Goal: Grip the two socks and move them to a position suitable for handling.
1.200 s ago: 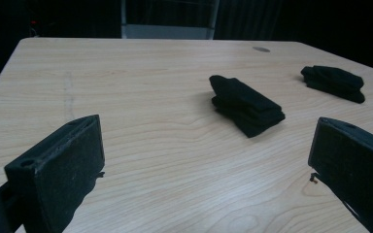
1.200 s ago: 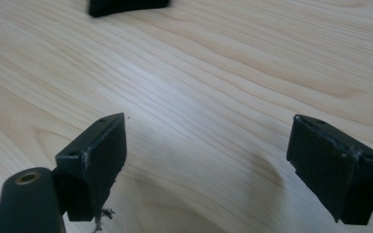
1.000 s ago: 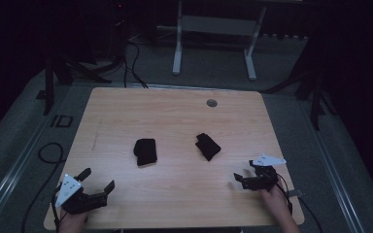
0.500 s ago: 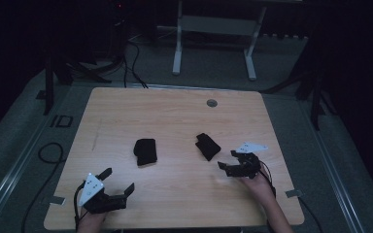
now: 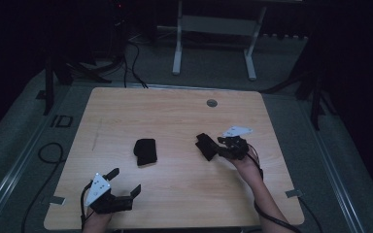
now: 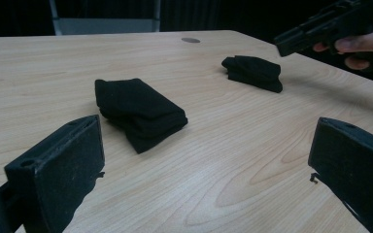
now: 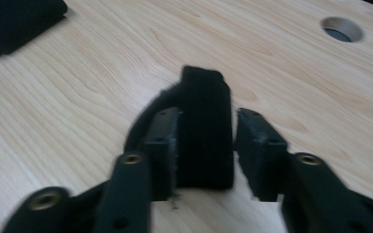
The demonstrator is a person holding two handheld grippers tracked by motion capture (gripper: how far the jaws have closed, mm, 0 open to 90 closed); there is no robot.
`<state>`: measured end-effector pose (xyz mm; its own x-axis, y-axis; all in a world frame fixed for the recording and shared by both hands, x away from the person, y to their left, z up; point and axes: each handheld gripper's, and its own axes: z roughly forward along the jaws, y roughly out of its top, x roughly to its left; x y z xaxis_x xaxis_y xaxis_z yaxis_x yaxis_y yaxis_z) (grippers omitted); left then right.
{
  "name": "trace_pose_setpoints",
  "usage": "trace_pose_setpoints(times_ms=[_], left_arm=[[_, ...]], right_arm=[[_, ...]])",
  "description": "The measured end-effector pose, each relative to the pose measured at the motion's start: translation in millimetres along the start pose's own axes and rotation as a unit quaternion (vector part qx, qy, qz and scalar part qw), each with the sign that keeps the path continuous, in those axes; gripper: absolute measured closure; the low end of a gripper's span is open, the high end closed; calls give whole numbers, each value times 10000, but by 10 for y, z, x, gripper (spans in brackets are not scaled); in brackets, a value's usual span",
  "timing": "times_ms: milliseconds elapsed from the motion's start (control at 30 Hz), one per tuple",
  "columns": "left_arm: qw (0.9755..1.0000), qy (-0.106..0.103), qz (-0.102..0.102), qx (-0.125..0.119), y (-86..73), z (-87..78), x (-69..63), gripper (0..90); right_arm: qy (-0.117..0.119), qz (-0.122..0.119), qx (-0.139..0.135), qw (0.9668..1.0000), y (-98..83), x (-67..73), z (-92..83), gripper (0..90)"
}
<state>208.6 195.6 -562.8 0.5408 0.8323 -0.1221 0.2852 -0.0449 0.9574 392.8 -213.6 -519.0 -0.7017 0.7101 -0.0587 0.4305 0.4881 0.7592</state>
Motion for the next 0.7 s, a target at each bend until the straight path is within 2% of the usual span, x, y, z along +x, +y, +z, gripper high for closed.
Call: trace_pose_setpoints(times_ms=[100, 167, 300, 400, 500, 567, 700], left_arm=[[10000, -16, -14, -30, 5, -8, -6, 1], [10000, -29, 0, -29, 6, -12, -13, 1], [10000, -80, 43, -4, 5, -5, -24, 1], [9999, -109, 35, 3, 3, 3, -31, 1], [9999, -125, 38, 5, 0, 12, -37, 1], [9999, -139, 44, 17, -1, 15, -39, 1], [9999, -153, 41, 45, -11, 11, -47, 1]], right_arm=[[114, -23, -21, 9999, 66, 29, 120, 497], [161, -77, 15, 9998, 84, 49, 199, 492], [179, -197, 269, 9993, 93, 73, 354, 420], [95, -234, 434, 9987, 80, 62, 432, 420], [58, -316, 635, 9975, 42, 69, 492, 508], [104, -304, 645, 9974, 27, 80, 498, 584], [134, -125, 709, 9973, 11, 108, 493, 709]])
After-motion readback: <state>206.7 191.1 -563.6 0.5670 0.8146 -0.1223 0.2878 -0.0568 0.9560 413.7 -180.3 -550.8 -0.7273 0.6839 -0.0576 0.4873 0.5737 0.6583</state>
